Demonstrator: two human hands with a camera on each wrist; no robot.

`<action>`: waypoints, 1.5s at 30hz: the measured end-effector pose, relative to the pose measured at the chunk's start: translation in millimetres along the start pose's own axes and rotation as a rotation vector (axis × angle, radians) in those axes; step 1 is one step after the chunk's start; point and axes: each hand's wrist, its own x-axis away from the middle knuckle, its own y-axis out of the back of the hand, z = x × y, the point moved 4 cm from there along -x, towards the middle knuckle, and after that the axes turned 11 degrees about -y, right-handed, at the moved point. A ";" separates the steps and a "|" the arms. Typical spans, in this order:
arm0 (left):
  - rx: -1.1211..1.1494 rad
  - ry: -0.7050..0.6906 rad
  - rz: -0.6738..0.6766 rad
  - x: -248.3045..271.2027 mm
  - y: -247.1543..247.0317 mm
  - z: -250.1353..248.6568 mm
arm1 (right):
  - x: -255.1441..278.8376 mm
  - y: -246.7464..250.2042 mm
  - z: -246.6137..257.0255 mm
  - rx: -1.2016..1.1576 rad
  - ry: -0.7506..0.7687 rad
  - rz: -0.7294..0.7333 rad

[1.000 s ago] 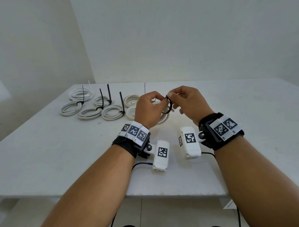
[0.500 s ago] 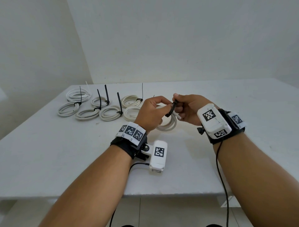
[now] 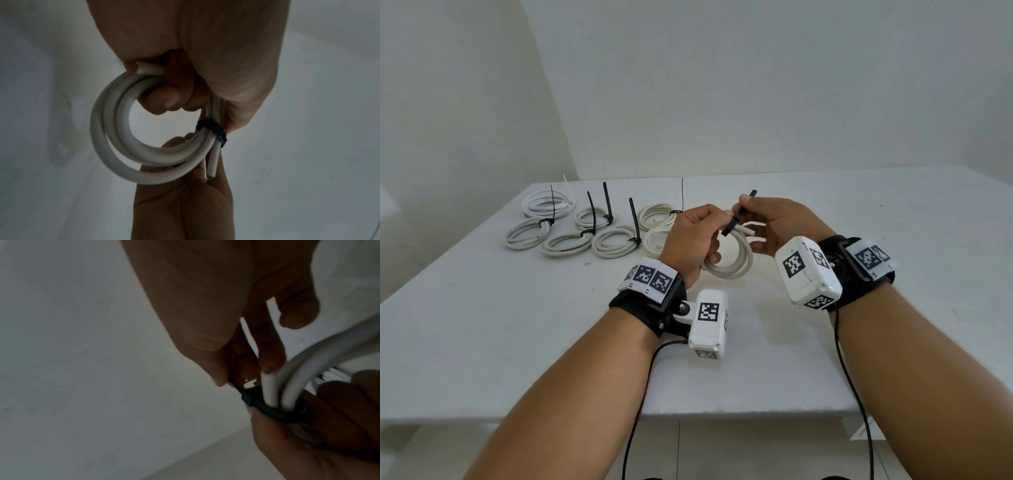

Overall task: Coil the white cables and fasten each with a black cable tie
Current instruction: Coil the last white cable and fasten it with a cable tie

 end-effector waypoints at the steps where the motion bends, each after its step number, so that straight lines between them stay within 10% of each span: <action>1: -0.003 0.022 0.014 1.1 -2.1 0.3 | 2.0 1.3 2.6 0.017 0.040 -0.038; 6: 0.092 0.175 0.070 5.9 -16.2 -2.2 | 5.6 7.2 9.5 0.034 0.104 -0.215; 17: -0.002 0.054 0.327 15.4 -18.4 -11.0 | 2.4 6.6 7.5 0.126 0.094 -0.246; 28: 0.089 0.051 0.071 7.0 -6.5 -7.9 | 2.4 7.5 10.3 0.090 -0.071 -0.224; 32: 0.199 0.080 -0.032 -7.1 0.3 1.1 | 3.8 37.8 26.1 0.656 -0.142 -0.438; 36: -0.120 -0.046 -0.020 -14.9 -8.4 -0.1 | 4.9 65.3 18.9 1.193 -0.378 -0.494; 45: -0.878 -0.078 0.304 -70.0 -48.4 7.3 | 4.0 93.8 -12.8 1.244 -0.571 -0.406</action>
